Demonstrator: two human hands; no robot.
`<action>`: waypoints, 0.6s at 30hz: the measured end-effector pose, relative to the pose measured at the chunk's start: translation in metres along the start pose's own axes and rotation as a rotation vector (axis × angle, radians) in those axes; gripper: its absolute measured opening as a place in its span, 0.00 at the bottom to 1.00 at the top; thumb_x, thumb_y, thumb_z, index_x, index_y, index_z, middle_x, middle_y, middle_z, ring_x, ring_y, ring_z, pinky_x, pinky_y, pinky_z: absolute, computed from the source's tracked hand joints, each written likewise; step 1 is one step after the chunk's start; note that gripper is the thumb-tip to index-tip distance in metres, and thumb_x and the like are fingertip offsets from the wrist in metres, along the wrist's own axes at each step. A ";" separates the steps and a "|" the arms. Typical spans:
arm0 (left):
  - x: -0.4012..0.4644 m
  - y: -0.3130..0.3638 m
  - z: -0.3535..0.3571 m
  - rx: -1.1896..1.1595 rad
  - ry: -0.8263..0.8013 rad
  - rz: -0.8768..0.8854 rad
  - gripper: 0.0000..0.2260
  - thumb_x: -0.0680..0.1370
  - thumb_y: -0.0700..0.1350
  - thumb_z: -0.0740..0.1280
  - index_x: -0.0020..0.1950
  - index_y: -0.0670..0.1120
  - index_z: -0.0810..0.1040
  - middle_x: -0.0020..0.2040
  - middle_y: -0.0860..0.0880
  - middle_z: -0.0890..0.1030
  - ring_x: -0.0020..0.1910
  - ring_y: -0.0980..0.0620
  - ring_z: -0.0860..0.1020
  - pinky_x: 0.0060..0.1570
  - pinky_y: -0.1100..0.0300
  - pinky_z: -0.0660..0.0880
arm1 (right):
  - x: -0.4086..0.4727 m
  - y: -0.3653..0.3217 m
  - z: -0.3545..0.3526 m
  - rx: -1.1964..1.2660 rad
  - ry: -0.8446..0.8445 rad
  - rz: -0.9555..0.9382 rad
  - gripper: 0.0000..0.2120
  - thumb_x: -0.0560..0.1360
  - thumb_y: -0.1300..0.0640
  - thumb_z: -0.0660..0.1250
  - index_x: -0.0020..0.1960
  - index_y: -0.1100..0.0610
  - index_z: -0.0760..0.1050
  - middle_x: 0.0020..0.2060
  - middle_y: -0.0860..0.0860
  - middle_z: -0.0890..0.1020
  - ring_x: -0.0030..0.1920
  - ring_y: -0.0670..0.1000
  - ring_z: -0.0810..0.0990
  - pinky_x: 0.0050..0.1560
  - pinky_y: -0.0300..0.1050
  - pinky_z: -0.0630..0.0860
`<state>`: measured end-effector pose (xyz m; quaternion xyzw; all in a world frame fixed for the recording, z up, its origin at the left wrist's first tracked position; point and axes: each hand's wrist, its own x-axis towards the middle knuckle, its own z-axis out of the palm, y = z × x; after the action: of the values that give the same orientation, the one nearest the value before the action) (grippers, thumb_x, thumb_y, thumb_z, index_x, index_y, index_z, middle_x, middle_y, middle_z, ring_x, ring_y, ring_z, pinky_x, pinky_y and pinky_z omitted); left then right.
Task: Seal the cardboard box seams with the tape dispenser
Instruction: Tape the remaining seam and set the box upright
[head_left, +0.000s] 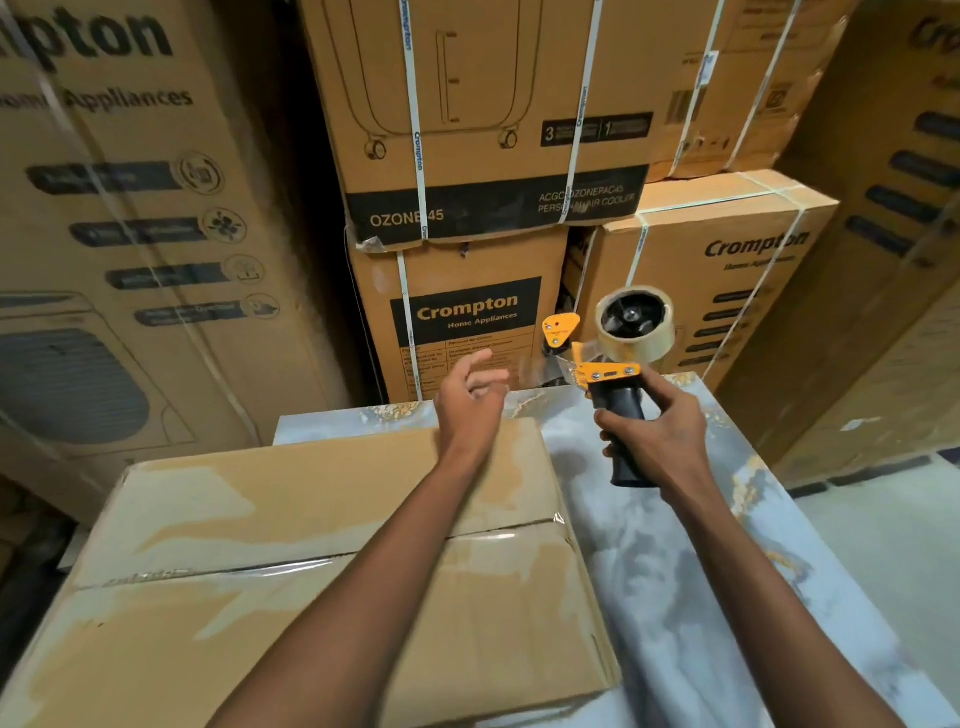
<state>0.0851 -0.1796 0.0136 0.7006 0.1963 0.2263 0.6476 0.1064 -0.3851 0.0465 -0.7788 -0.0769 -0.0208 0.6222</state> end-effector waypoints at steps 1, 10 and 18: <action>0.005 -0.001 0.000 0.016 0.015 -0.005 0.20 0.77 0.35 0.67 0.67 0.47 0.77 0.49 0.51 0.87 0.50 0.58 0.83 0.49 0.68 0.76 | 0.004 0.000 0.000 -0.016 -0.004 -0.015 0.25 0.67 0.69 0.76 0.54 0.42 0.80 0.46 0.56 0.83 0.32 0.58 0.84 0.31 0.52 0.84; 0.044 -0.002 0.006 0.189 -0.454 -0.024 0.41 0.73 0.32 0.61 0.82 0.58 0.56 0.80 0.52 0.63 0.67 0.65 0.71 0.68 0.50 0.73 | 0.013 0.024 0.008 -0.204 -0.046 -0.143 0.33 0.64 0.67 0.77 0.53 0.31 0.76 0.45 0.52 0.82 0.31 0.56 0.83 0.25 0.41 0.80; 0.040 -0.017 0.001 0.290 -0.497 -0.082 0.37 0.77 0.35 0.65 0.82 0.57 0.57 0.70 0.52 0.76 0.51 0.52 0.79 0.57 0.49 0.79 | -0.003 0.039 0.014 -0.282 -0.066 -0.153 0.31 0.64 0.66 0.78 0.63 0.47 0.78 0.42 0.30 0.77 0.34 0.47 0.82 0.26 0.37 0.79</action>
<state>0.1191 -0.1562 -0.0011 0.8113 0.0902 -0.0092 0.5776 0.1084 -0.3806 0.0052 -0.8506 -0.1528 -0.0530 0.5003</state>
